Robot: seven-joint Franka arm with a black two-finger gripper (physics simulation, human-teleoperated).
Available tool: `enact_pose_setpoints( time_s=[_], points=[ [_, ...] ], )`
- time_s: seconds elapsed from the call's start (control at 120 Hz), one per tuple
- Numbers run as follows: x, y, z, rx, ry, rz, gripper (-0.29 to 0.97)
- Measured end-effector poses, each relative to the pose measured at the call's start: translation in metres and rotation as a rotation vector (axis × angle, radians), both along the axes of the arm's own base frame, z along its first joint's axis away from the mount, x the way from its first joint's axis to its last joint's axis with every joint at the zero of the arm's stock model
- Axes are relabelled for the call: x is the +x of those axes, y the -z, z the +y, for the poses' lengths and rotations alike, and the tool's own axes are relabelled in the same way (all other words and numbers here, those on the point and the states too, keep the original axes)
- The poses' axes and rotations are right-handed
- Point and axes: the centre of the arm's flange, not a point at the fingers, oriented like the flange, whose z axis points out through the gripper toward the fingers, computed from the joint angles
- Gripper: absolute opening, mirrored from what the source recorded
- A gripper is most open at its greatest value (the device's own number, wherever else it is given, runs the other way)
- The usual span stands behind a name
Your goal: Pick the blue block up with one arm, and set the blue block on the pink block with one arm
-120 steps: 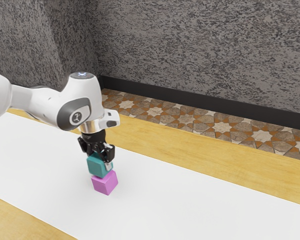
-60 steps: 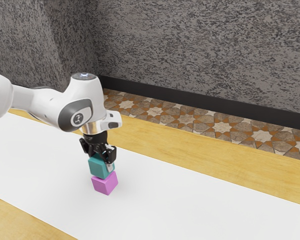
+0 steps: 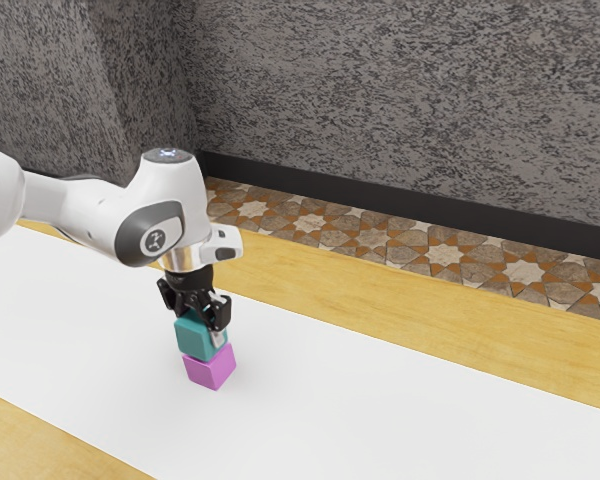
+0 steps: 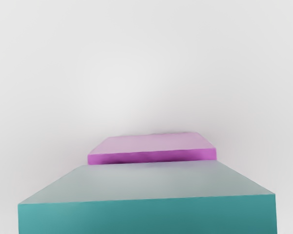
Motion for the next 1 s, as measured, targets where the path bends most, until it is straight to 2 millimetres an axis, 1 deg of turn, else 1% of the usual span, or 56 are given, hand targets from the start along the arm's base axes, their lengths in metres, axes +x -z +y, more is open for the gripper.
enact_pose_setpoints(
  time_s=[0.125, 0.183, 0.425, 0.533, 0.608, 0.675, 0.742, 0.792, 0.875, 0.958, 1.0],
  points=[
    [0.000, 0.001, 0.000, -0.001, -0.001, 0.000, 0.33],
    [0.000, 0.002, 0.000, -0.006, -0.002, 0.003, 0.40],
    [0.001, 0.004, 0.000, -0.021, 0.005, 0.007, 0.58],
    [0.002, -0.002, 0.000, -0.019, 0.011, -0.004, 0.62],
    [0.003, -0.010, 0.001, -0.014, 0.015, -0.018, 0.64],
    [0.003, -0.022, 0.002, -0.004, 0.018, -0.038, 0.65],
    [0.003, -0.039, 0.003, 0.008, 0.020, -0.061, 0.66],
    [0.003, -0.059, 0.004, 0.019, 0.015, -0.082, 0.66],
    [-0.002, -0.098, 0.004, 0.038, 0.001, -0.119, 0.67],
    [0.002, -0.154, -0.007, 0.043, 0.008, -0.174, 0.67],
    [0.004, -0.173, -0.011, 0.042, 0.012, -0.181, 0.67]
  ],
)
